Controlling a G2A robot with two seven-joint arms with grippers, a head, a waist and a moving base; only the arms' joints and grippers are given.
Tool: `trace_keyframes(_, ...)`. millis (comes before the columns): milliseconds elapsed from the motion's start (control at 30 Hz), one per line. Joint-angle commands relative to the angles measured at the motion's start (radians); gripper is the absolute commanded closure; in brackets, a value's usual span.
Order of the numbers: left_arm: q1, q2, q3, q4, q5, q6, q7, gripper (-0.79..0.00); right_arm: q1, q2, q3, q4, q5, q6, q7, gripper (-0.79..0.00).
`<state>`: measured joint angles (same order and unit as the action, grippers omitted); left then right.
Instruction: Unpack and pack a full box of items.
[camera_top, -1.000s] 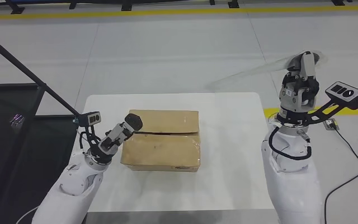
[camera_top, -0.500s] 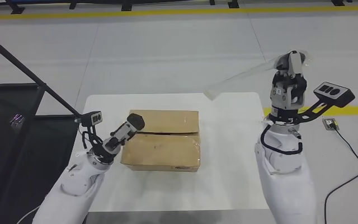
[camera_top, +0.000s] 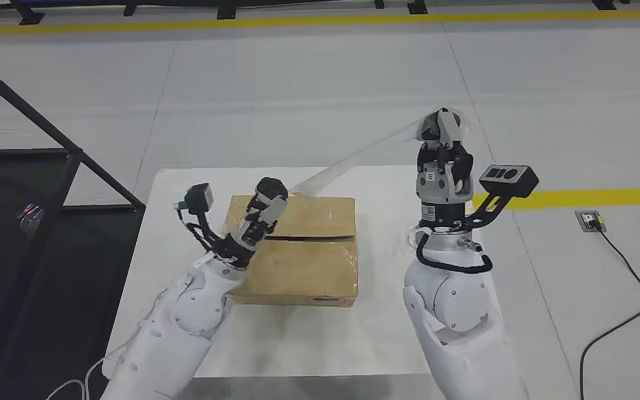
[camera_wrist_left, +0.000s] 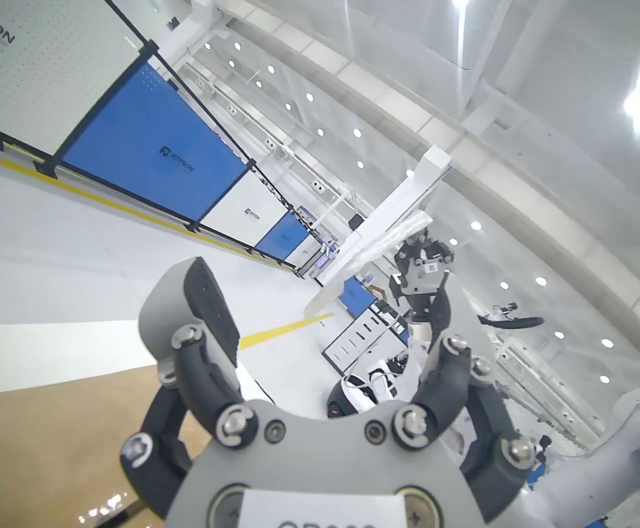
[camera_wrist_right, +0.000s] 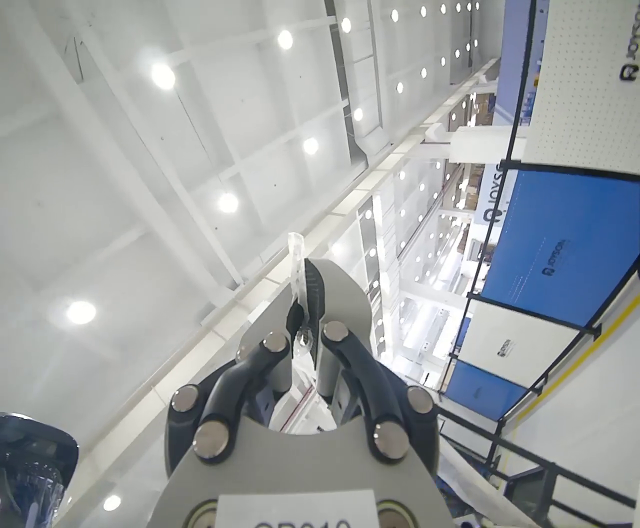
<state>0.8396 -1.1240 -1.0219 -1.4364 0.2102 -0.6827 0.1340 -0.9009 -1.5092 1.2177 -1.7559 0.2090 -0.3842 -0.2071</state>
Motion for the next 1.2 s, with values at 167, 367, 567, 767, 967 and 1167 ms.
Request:
trace_keyframes(167, -0.010, -0.013, 0.019, 0.024, 0.003, -0.054, 0.005, -0.785, 0.001, 0.000, 0.001, 0.001, -0.006, -0.001, -0.002, 0.000)
trace_keyframes(367, -0.010, -0.013, 0.019, 0.024, 0.003, -0.054, 0.005, -0.785, -0.005, 0.000, 0.004, 0.000, 0.000, 0.006, -0.008, 0.000)
trace_keyframes(567, -0.001, -0.027, 0.012, -0.017, 0.111, 0.072, 0.066, -0.785, 0.000, -0.013, -0.003, -0.008, 0.042, 0.074, -0.085, 0.000)
trace_keyframes(767, -0.004, -0.051, 0.031, -0.012, 0.190, 0.147, 0.158, -0.785, 0.008, -0.024, -0.010, -0.006, 0.048, 0.120, -0.121, 0.000)
trace_keyframes(967, -0.020, -0.068, 0.031, 0.010, 0.221, 0.174, 0.174, -0.489, 0.004, -0.030, -0.004, -0.004, 0.053, 0.133, -0.116, 0.000)
trace_keyframes(1167, -0.026, -0.079, 0.021, 0.031, 0.235, 0.194, 0.158, -0.314, 0.004, -0.036, -0.002, -0.002, 0.048, 0.138, -0.110, 0.000)
